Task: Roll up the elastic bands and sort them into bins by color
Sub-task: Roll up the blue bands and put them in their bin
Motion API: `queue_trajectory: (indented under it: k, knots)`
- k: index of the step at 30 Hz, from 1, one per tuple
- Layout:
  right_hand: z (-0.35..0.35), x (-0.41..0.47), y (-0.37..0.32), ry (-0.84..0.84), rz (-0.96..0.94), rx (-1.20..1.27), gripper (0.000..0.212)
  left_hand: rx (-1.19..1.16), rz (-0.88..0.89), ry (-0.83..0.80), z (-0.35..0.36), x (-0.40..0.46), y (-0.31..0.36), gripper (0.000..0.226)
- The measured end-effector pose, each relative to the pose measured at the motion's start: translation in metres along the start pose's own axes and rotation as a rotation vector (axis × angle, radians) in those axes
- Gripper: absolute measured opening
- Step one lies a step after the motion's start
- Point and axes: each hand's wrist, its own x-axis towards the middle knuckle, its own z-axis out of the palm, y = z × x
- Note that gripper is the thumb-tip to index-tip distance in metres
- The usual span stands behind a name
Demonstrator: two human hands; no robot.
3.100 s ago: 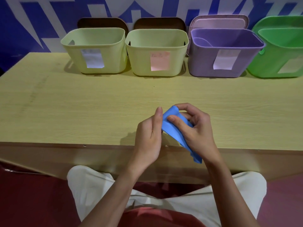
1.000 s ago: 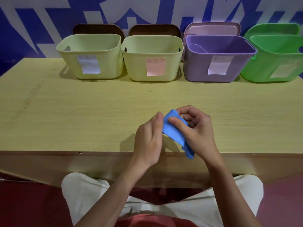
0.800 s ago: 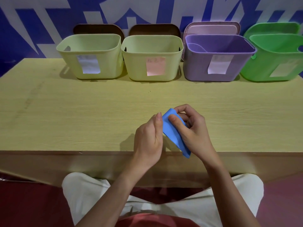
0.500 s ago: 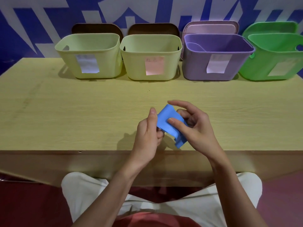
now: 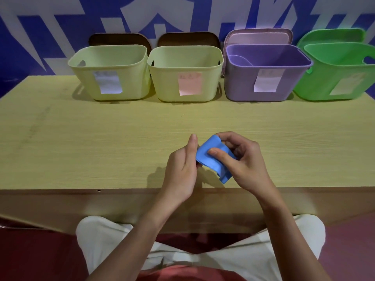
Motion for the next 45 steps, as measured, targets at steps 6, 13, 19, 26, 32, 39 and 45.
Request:
queue_trajectory:
  k: [6,13,19,26,32,39,45]
  knots:
    - [0.001,-0.002,0.002,0.037,-0.025,-0.027,0.014,0.090,0.156,-0.010,0.003,-0.003,-0.008,0.040]
    - [-0.005,-0.003,0.000,-0.042,-0.039,-0.072,0.011,-0.323,-0.081,-0.061,0.004,-0.001,0.005,0.046]
    - [-0.006,-0.003,-0.006,-0.042,-0.045,-0.043,0.022,-0.607,-0.239,-0.271,-0.001,-0.002,0.010,0.049]
    - [-0.007,-0.002,-0.006,-0.013,-0.047,-0.048,0.015,-0.660,-0.379,-0.420,-0.005,-0.002,0.011,0.049]
    - [-0.010,-0.005,-0.008,0.018,-0.032,-0.068,0.014,-0.305,-0.236,-0.266,0.001,-0.002,0.014,0.055]
    - [-0.009,-0.005,-0.007,0.035,-0.036,-0.061,0.016,-0.365,-0.127,-0.277,0.001,-0.006,0.009,0.038]
    - [-0.008,-0.006,-0.007,0.039,-0.070,-0.045,0.018,-0.586,-0.218,-0.317,-0.003,-0.007,0.012,0.041]
